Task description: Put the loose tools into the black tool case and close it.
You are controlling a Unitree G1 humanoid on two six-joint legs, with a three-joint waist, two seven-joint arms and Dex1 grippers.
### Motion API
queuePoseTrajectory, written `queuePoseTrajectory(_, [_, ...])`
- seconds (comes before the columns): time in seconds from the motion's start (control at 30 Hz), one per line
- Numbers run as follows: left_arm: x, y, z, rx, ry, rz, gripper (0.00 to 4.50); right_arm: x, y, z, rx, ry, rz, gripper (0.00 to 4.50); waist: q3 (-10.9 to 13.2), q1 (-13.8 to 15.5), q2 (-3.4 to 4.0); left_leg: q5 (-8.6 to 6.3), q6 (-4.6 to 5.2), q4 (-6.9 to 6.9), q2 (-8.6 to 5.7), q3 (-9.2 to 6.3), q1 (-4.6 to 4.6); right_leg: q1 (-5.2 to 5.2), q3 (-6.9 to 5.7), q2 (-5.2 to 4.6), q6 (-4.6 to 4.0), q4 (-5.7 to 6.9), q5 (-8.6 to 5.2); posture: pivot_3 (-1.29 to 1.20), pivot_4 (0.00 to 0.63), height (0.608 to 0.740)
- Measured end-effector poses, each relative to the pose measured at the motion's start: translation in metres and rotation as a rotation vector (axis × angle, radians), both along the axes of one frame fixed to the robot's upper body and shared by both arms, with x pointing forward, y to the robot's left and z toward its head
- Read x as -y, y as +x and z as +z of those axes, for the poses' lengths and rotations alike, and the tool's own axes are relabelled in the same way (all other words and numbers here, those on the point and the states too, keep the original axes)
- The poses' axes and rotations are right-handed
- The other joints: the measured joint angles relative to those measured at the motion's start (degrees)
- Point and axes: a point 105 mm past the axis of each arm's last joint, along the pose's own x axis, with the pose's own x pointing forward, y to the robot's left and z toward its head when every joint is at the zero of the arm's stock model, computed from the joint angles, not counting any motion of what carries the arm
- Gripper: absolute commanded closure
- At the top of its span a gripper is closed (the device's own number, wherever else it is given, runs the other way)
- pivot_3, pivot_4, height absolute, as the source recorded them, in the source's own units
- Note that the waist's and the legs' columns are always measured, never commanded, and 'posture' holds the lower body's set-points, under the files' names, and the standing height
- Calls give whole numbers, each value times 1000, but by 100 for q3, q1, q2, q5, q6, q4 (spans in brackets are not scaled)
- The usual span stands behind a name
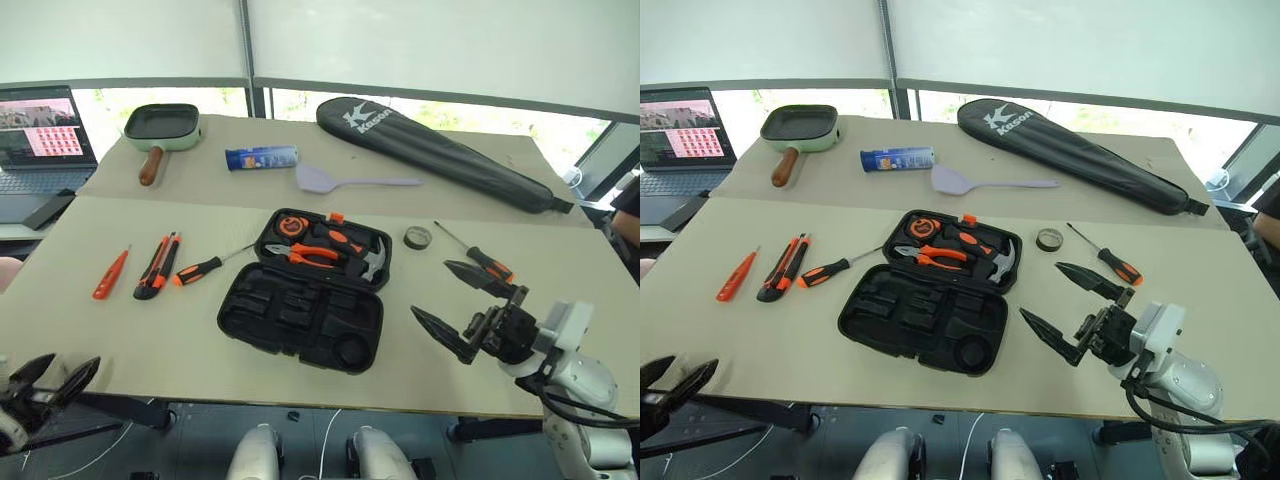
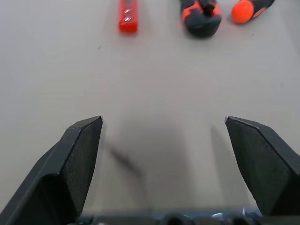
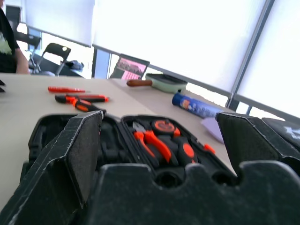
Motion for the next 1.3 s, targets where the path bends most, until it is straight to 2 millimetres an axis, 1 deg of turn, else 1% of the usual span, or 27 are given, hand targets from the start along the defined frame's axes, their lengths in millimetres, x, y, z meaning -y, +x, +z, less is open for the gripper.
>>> queuePoseTrajectory(0.03, [8,14,11,-1,18,-44,0,-5,0,3,1,-11,22,14,1,13,2,5,-9,0,2,3,2,0,-3,0,-14,1,2,0,150,740])
queuePoseTrajectory(0.07, [14,23,18,-7,32,-74,0,-8,-1,5,-4,-15,35,14,-1,6,1,5,-9,0,2,6,4,2,-1,0,-15,0,6,0,150,740])
queuePoseTrajectory(0.1, [21,35,24,-20,41,-110,0,-8,-2,5,-15,-14,34,14,-9,-13,-8,11,0,0,2,7,7,21,3,-2,6,0,16,0,150,740])
queuePoseTrajectory(0.13, [30,49,26,-43,53,-149,0,-7,0,3,-30,-14,29,14,-7,-16,-10,17,9,0,-5,11,8,33,3,-1,13,-1,17,0,150,740])
queuePoseTrajectory(0.17, [38,58,29,-52,72,-183,0,-8,2,3,-37,-14,32,14,-6,-22,-7,17,10,0,-6,12,-4,22,4,-1,15,-3,19,0,150,740])
queuePoseTrajectory(0.2, [50,77,32,-65,91,-231,0,-7,4,3,-42,-15,26,14,-4,-25,-3,20,15,0,-9,16,-10,15,8,0,19,-1,21,0,150,740])
queuePoseTrajectory(0.23, [60,92,34,-75,112,-265,0,-7,5,3,-42,-15,24,14,-3,-22,-2,22,17,0,-9,15,-17,10,9,6,19,-1,22,0,150,740])
queuePoseTrajectory(0.33, [69,110,30,-123,170,-305,0,-7,9,6,-36,-15,18,14,-3,-106,-2,18,12,-2,-8,12,-27,0,19,19,20,8,21,0,150,740])
queuePoseTrajectory(0.37, [71,119,26,-151,201,-319,0,-7,10,4,-43,-16,9,14,-2,-134,-1,15,9,-5,-6,9,-34,-8,20,26,19,6,20,0,150,740])
queuePoseTrajectory(0.43, [82,132,20,-171,218,-363,0,-8,11,2,-49,-15,-2,14,-1,-143,0,13,9,-5,-7,2,-45,-14,20,29,20,5,16,0,150,740])
queuePoseTrajectory(0.5, [92,138,12,-198,238,-416,525,-8,11,2,-50,-11,-15,0,-1,-153,0,9,7,-4,-7,0,-55,-21,22,29,22,3,15,0,150,740])
queuePoseTrajectory(0.53, [93,138,7,-222,256,-434,776,-8,11,2,-49,-8,-18,0,-1,-161,0,9,7,-3,-7,1,-63,-26,22,29,23,2,15,0,150,740])
queuePoseTrajectory(0.6, [92,138,1,-252,278,-460,1552,-7,11,1,-51,-5,-32,0,-1,-160,0,9,7,-2,-7,0,-73,-36,23,28,23,4,15,0,150,740])
queuePoseTrajectory(0.63, [92,138,1,-254,280,-469,1870,-7,10,1,-52,-2,-37,0,-1,-147,0,9,7,-1,-7,-1,-73,-35,21,28,23,5,14,0,150,740])
queuePoseTrajectory(0.67, [93,137,1,-259,281,-480,2311,-7,10,0,-52,-3,-39,0,-1,-141,0,9,7,0,-7,-1,-73,-35,21,27,24,6,14,0,150,740])
queuePoseTrajectory(0.77, [94,136,1,-278,287,-511,3382,-7,9,-3,-62,-5,-45,0,-1,-134,0,10,7,4,-9,-1,-72,-30,21,24,25,6,14,0,150,740])
queuePoseTrajectory(0.8, [94,136,1,-277,287,-518,3632,-7,9,-3,-62,-7,-46,0,-1,-134,1,10,7,4,-9,-1,-71,-30,21,24,26,6,14,0,150,740])
queuePoseTrajectory(0.93, [90,140,5,-211,277,-525,3628,-7,10,-4,-60,-15,-53,0,-1,-132,0,10,7,4,-8,-3,-73,-30,19,25,26,6,14,0,150,740])
queuePoseTrajectory(1.03, [86,147,20,-116,276,-506,3628,-6,9,-4,-61,-17,-57,0,0,-130,-1,10,7,7,-9,-4,-75,-30,17,23,26,6,14,0,150,740])
queuePoseTrajectory(1.07, [85,149,29,-68,278,-504,3628,-4,8,-5,-64,-20,-65,0,0,-130,-1,10,7,7,-8,-4,-76,-30,16,23,26,6,15,0,150,740])
queuePoseTrajectory(1.1, [87,149,44,18,269,-525,3628,2,8,-6,-68,-27,-87,0,1,-124,-2,10,7,7,-8,-5,-79,-30,14,21,27,5,15,0,150,740])
queuePoseTrajectory(1.13, [91,149,54,70,270,-549,3628,6,7,-5,-67,-34,-102,0,1,-113,-2,10,7,7,-9,-5,-80,-30,13,18,28,4,15,0,150,740])
queuePoseTrajectory(1.17, [99,146,66,136,264,-600,3628,10,7,-4,-61,-46,-114,0,1,-107,-1,10,8,8,-11,-3,-78,-27,13,15,29,4,16,0,150,740])
queuePoseTrajectory(1.2, [111,143,76,194,268,-666,3628,14,6,-4,-60,-61,-124,0,1,-82,-1,10,8,8,-14,-3,-78,-25,13,13,31,4,16,0,150,740])
queuePoseTrajectory(1.23, [125,140,82,238,284,-748,3628,17,5,-4,-57,-82,-121,0,1,-61,-1,9,8,13,-13,-3,-73,-16,12,14,31,3,16,0,150,740])
queuePoseTrajectory(1.3, [149,133,86,282,340,-894,3628,22,2,-6,-63,-126,-113,0,1,-24,-1,10,8,19,-15,-3,-71,-11,9,15,31,3,16,0,150,740])
